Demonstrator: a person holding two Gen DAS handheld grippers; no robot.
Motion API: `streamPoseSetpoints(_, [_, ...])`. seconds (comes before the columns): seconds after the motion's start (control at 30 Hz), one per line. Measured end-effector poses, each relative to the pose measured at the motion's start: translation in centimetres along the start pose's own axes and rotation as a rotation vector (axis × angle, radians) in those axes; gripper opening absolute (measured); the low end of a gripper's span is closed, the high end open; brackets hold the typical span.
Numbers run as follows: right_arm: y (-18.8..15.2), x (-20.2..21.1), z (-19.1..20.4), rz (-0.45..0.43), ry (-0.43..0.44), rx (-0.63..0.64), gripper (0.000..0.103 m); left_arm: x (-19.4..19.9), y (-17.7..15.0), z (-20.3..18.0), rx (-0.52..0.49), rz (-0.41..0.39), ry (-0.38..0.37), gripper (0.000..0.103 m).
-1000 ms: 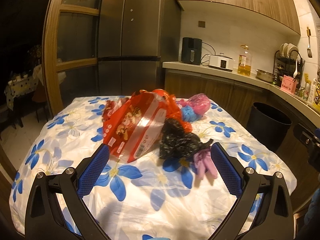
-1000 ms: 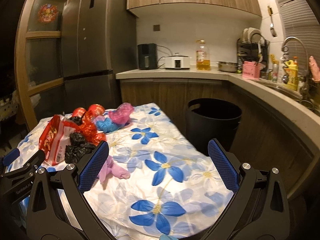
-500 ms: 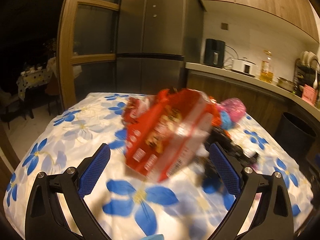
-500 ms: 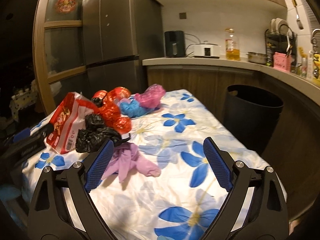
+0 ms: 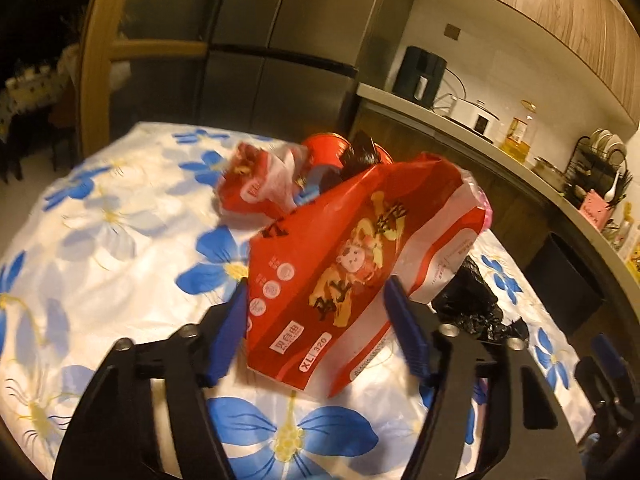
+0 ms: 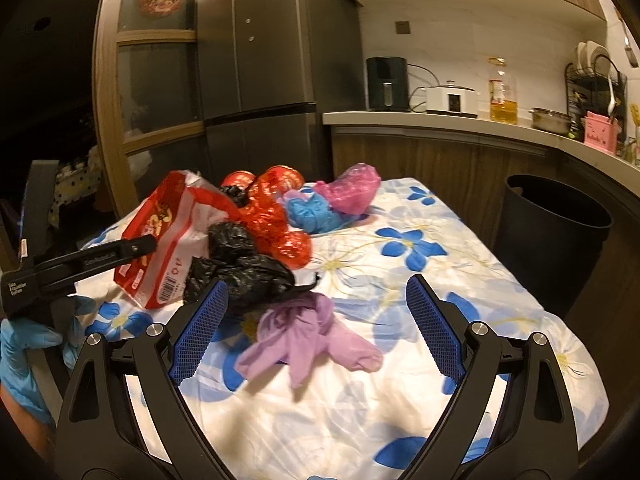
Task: Collect trash
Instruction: 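Grasp the red printed snack bag with the left tool while the right tool grasps the purple glove, then carry the snack bag and purple glove over the black trash bin with both tools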
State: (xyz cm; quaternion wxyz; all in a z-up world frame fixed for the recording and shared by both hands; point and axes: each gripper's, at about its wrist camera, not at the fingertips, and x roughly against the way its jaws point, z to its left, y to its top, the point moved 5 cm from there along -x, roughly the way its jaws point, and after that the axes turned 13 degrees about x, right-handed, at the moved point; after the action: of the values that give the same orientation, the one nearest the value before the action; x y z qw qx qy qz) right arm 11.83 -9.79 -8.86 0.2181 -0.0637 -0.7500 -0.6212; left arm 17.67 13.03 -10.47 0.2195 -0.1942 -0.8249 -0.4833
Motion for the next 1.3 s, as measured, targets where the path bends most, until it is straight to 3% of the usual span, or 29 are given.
streamPoseSetpoints(0.07, [0.1,-0.5,0.6,0.004,0.013,0.009,0.087,-0.3,-0.5,0.0,-0.006,0.024,-0.008,0.037])
streamPoseSetpoints(0.23, [-0.3,-1.7,1.6,0.029,0.043,0.017,0.081,-0.7,-1.5,-0.4,-0.031,0.070,-0.042,0.005])
streamPoseSetpoints(0.3, [-0.6,-2.2,1.8,0.047,0.048,0.015,0.079,-0.5,-1.9,-0.6,-0.040,0.071,-0.056,0.002])
streamPoseSetpoints(0.43, [-1.7,-3.3,1.5,0.088,0.038,0.017,0.073,0.5,-2.3,-1.3,-0.043,0.053,-0.083,0.000])
streamPoseSetpoints(0.73, [-4.0,-5.7,1.2,0.157,0.024,0.031,0.051,4.8,-2.0,-3.0,-0.013,-0.047,-0.137,0.000])
streamPoseSetpoints(0.83, [-4.6,-6.4,1.3,0.187,0.041,0.029,0.036,5.5,-1.7,-3.2,0.000,-0.069,-0.137,0.000])
streamPoseSetpoints(0.9, [-4.8,-6.7,1.4,0.197,0.054,0.035,0.018,6.0,-1.6,-3.3,0.001,-0.084,-0.139,0.000])
streamPoseSetpoints(0.97, [-4.6,-6.5,1.3,0.191,0.054,0.040,0.010,6.5,-1.4,-3.6,-0.001,-0.095,-0.141,0.000])
streamPoseSetpoints(1.3, [-3.3,-2.7,-3.2,0.121,-0.022,-0.005,0.004,7.6,-1.1,-5.3,-0.024,-0.130,-0.147,0.000])
